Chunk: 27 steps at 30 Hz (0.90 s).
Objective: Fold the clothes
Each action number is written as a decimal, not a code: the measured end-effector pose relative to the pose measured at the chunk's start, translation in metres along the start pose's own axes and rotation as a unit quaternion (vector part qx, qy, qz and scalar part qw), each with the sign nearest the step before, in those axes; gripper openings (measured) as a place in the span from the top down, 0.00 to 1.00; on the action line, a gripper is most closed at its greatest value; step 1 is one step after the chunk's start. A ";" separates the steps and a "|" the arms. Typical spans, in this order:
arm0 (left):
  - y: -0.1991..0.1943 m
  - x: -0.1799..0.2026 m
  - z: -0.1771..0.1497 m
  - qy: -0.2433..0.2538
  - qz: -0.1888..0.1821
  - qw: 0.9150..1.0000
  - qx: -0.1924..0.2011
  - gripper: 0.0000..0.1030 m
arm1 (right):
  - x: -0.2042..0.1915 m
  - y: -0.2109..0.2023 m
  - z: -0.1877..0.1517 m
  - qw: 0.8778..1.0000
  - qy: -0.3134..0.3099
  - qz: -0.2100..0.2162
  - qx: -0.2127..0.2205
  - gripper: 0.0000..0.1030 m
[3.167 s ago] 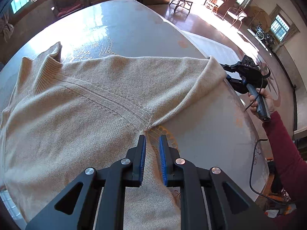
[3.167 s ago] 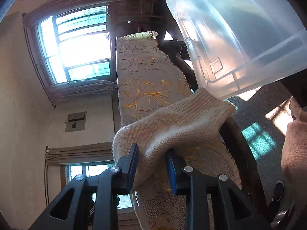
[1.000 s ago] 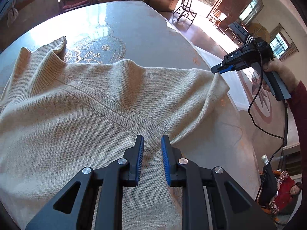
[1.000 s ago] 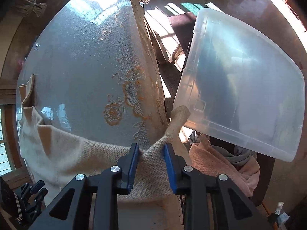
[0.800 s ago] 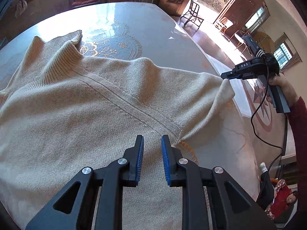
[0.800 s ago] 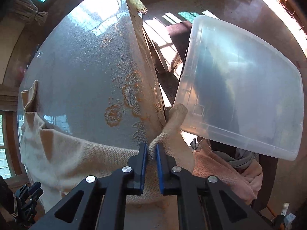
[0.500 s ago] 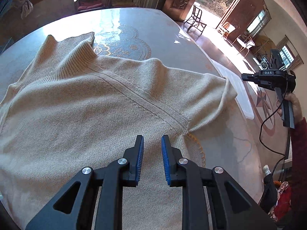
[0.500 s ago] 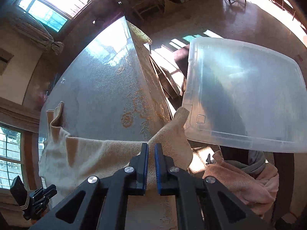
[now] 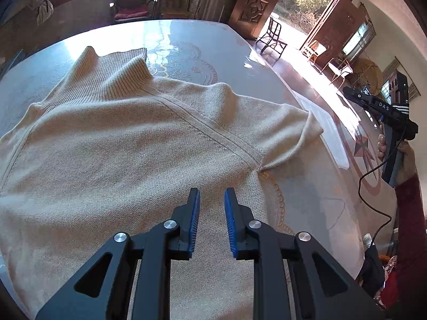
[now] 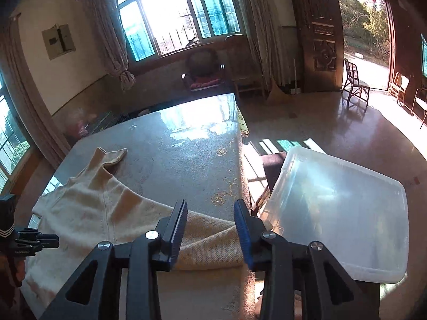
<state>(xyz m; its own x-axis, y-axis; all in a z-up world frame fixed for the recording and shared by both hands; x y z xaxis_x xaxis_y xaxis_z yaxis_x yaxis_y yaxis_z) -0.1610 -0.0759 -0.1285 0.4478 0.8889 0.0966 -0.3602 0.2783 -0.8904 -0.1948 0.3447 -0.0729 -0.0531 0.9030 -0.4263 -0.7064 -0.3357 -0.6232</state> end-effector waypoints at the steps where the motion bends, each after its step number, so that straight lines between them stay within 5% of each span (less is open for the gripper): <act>1: -0.003 -0.002 -0.001 -0.002 -0.002 1.000 0.003 0.80 | 0.003 0.013 -0.001 0.999 0.020 0.028 -0.012 0.64; 4: -0.007 -0.011 -0.006 -0.006 0.006 1.000 0.010 0.80 | 0.017 0.047 -0.013 0.991 0.098 0.079 -0.055 0.64; 6: -0.008 -0.020 -0.011 -0.007 0.016 1.000 0.012 0.80 | 0.036 0.061 -0.028 0.984 0.136 0.044 -0.101 0.64; 9: -0.007 -0.035 -0.018 -0.011 0.029 0.999 0.012 0.80 | 0.068 0.063 -0.050 0.969 0.174 -0.063 -0.165 0.64; 12: -0.003 -0.045 -0.023 -0.021 0.025 0.999 0.009 0.80 | 0.076 0.074 -0.058 0.954 0.191 -0.076 -0.217 0.64; 18: 0.000 -0.051 -0.029 -0.025 0.010 1.000 0.006 0.80 | 0.078 0.088 -0.045 0.944 0.225 -0.075 -0.231 0.64; 25: 0.000 -0.062 -0.033 -0.034 0.009 0.999 0.009 0.80 | 0.094 0.098 -0.044 0.923 0.251 -0.120 -0.267 0.65; 27: 0.000 -0.066 -0.035 -0.038 0.010 0.999 0.007 0.80 | 0.095 0.098 -0.045 0.923 0.246 -0.130 -0.266 0.74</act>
<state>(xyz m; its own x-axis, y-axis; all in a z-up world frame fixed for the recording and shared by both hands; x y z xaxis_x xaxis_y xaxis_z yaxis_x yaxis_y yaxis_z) -0.1616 -0.1469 -0.1508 0.3776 0.9192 0.1121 -0.3797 0.2641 -0.8866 -0.2368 0.3855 -0.2039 0.4894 0.7841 -0.3817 -0.1974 -0.3267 -0.9243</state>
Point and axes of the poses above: each gripper's, at about its wrist camera, not at the fingertips, and y roughly the way its jaws point, x to its right, z to its top, the point moved 7 cm from there along y, roughly the way its jaws point, and after that the axes turned 12 degrees about z, right-handed, at the moved point
